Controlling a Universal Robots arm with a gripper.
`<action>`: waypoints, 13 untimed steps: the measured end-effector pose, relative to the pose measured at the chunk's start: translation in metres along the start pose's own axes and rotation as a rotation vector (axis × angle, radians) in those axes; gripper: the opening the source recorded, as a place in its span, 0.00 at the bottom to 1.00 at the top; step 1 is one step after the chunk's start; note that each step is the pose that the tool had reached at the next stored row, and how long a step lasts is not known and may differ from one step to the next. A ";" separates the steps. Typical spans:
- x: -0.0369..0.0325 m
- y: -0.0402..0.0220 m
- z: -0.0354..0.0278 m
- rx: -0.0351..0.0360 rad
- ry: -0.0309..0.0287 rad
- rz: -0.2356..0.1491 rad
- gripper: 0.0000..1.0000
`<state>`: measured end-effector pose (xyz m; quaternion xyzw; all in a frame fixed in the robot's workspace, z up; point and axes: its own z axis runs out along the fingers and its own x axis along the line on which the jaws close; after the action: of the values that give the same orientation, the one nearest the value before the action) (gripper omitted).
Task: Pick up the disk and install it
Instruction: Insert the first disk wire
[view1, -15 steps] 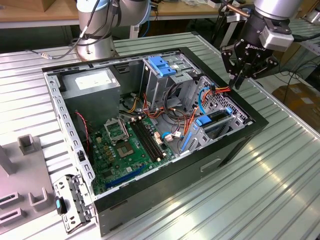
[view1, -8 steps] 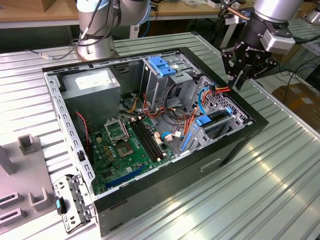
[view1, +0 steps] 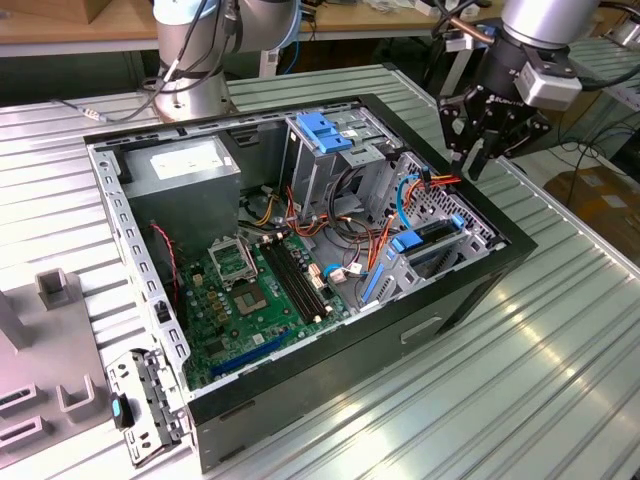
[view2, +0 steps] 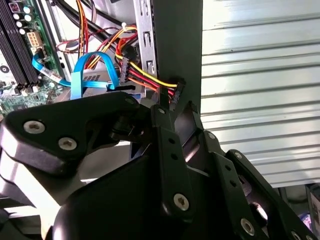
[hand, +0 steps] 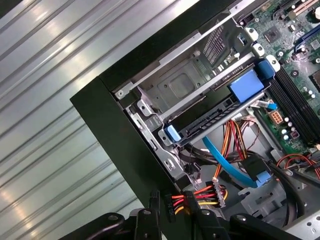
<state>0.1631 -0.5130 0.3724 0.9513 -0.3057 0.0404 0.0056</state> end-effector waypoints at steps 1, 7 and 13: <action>-0.0005 -0.0010 0.0019 0.0001 -0.0001 -0.002 0.33; 0.0000 -0.0059 0.0060 0.0032 -0.0004 -0.040 0.33; 0.0000 -0.0059 0.0062 0.0047 -0.0006 -0.058 0.18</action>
<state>0.1670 -0.5084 0.3663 0.9597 -0.2779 0.0407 0.0044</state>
